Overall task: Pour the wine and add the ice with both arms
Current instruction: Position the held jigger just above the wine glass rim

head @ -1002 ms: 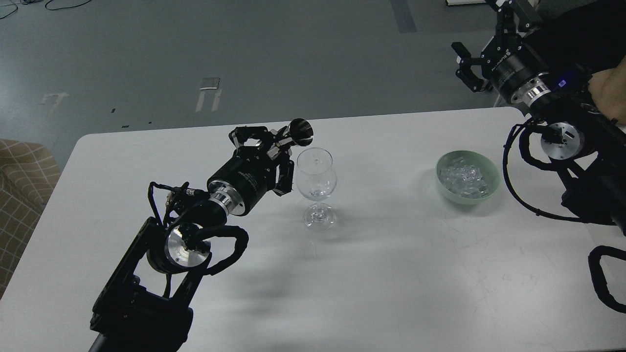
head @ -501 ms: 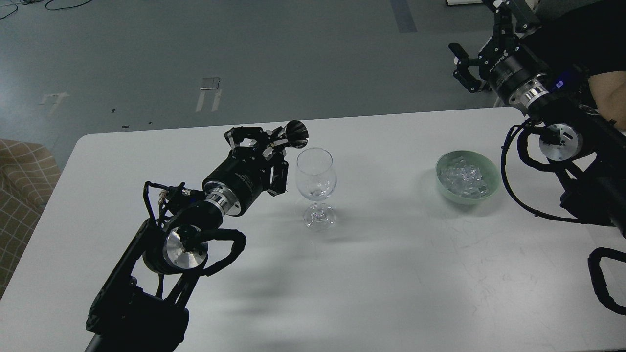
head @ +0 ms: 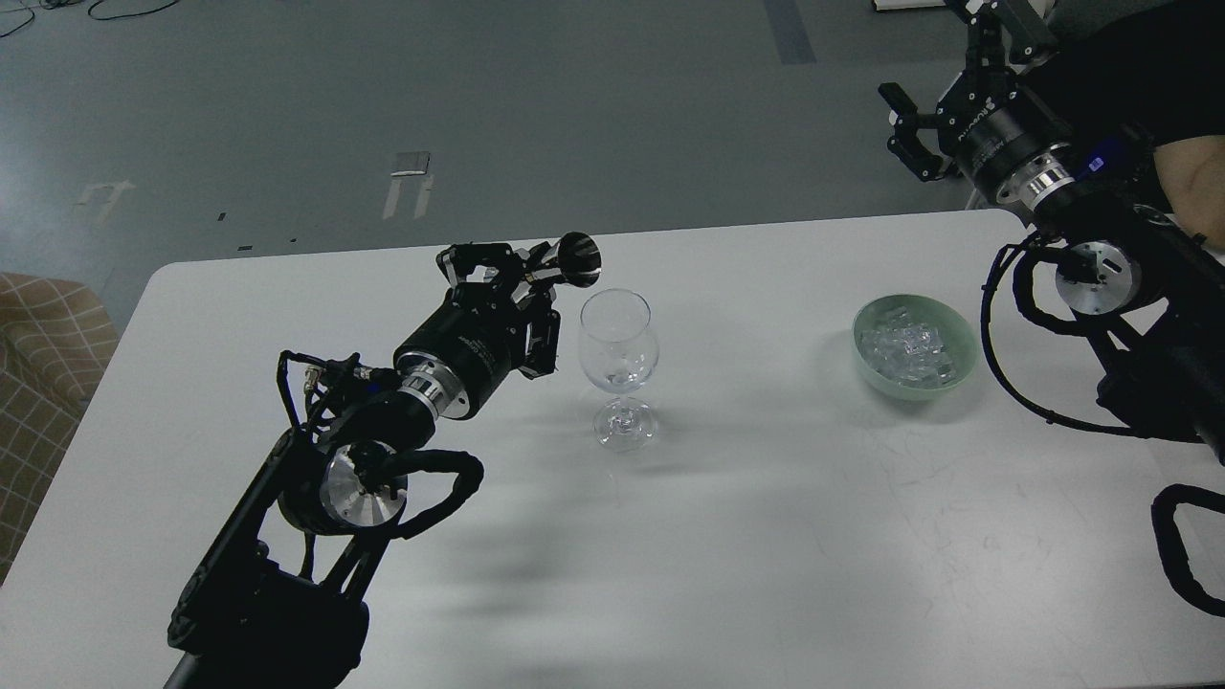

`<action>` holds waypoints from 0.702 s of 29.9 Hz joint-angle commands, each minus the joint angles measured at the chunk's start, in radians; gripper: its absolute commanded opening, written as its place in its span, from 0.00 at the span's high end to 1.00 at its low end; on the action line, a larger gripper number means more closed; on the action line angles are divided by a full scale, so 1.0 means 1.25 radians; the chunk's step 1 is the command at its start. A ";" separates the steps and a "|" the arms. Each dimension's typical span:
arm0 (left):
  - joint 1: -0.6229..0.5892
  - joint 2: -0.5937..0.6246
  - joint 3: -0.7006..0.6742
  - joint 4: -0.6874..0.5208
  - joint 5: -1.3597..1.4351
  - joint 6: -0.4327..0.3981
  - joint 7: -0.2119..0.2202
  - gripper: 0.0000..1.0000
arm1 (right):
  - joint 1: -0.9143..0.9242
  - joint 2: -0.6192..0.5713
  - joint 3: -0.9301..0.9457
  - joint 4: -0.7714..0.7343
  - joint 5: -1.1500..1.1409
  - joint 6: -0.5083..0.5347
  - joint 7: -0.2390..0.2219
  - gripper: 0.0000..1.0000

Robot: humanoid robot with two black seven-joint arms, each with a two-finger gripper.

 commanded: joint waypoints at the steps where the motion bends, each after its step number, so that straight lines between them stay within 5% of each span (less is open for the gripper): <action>1: -0.001 0.000 0.001 0.000 0.002 -0.005 -0.003 1.00 | 0.000 0.000 0.001 0.000 0.000 0.000 0.000 0.00; 21: 0.004 0.008 0.001 0.000 0.088 -0.069 -0.025 1.00 | 0.001 0.000 0.001 0.000 0.000 0.000 0.000 0.00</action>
